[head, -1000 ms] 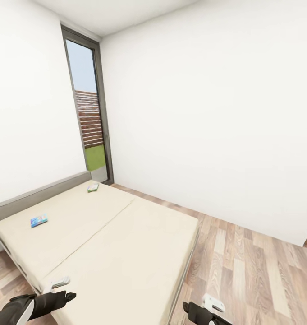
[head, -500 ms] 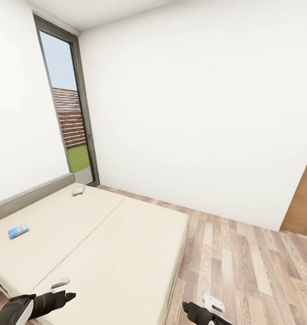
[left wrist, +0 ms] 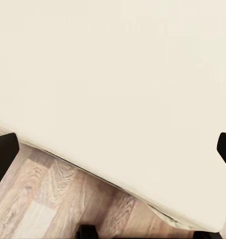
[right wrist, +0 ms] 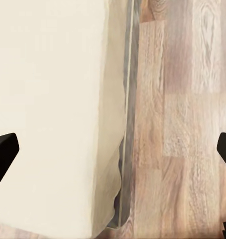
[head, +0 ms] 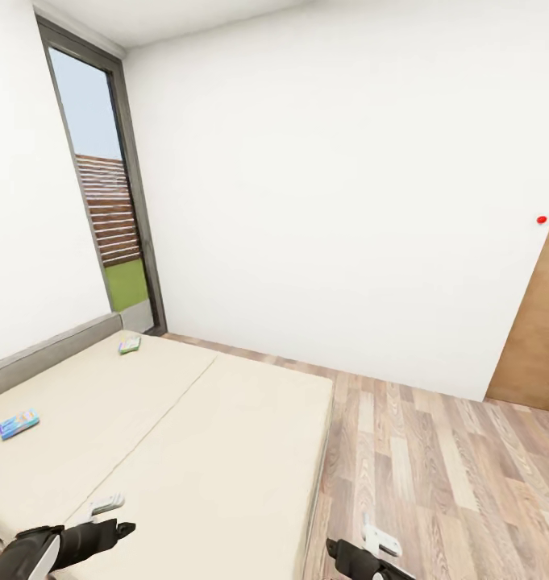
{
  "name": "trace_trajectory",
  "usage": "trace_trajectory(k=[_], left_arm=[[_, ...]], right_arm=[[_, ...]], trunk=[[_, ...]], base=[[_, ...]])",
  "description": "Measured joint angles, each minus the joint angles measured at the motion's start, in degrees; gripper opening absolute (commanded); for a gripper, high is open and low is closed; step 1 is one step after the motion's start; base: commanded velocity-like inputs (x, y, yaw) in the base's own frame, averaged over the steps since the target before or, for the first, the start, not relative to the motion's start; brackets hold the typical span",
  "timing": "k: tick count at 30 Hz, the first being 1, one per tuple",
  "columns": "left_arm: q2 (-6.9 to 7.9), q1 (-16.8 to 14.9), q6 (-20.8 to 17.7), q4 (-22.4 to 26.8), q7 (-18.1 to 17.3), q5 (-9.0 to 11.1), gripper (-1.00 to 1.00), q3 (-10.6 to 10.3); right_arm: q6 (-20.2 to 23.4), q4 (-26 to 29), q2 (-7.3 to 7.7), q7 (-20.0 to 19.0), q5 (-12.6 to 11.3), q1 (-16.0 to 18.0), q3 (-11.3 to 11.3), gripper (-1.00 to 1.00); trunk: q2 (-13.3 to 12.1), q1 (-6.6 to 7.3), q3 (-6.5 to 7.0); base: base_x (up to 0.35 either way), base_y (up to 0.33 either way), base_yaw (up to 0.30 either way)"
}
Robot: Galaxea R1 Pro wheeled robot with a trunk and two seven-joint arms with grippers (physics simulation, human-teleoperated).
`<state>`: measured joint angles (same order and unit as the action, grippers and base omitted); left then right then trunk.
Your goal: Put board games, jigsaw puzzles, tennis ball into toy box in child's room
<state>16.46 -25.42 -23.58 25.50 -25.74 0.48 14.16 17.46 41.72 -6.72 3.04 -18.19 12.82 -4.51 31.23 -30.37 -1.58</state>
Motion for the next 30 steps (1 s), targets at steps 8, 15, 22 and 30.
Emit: trace_trajectory(k=[8,15,22,30], left_arm=[[0.00,-0.02,0.01,-0.01,0.00,0.00,1.00,-0.01],[0.00,-0.01,0.00,0.00,0.00,0.00,1.00,0.00],[0.07,-0.02,0.02,-0.01,0.00,0.00,1.00,-0.01],[0.08,-0.02,0.00,0.00,0.00,0.00,1.00,0.00]], right_arm=[[0.01,0.01,0.00,0.00,-0.02,0.00,0.01,1.00],[0.00,0.00,0.00,0.00,-0.02,-0.01,0.01,1.00],[0.01,0.02,0.00,0.01,-0.02,0.01,-0.03,1.00],[0.00,0.00,0.00,0.00,-0.02,0.01,-0.02,1.00]], trunk=[[0.00,0.00,0.00],[0.00,0.00,0.00],[0.00,0.00,0.00],[0.00,0.00,0.00]], base=[[0.000,0.178,-0.265],[0.000,0.207,-0.277],[0.000,0.094,-0.279],[0.000,0.151,-0.270]])
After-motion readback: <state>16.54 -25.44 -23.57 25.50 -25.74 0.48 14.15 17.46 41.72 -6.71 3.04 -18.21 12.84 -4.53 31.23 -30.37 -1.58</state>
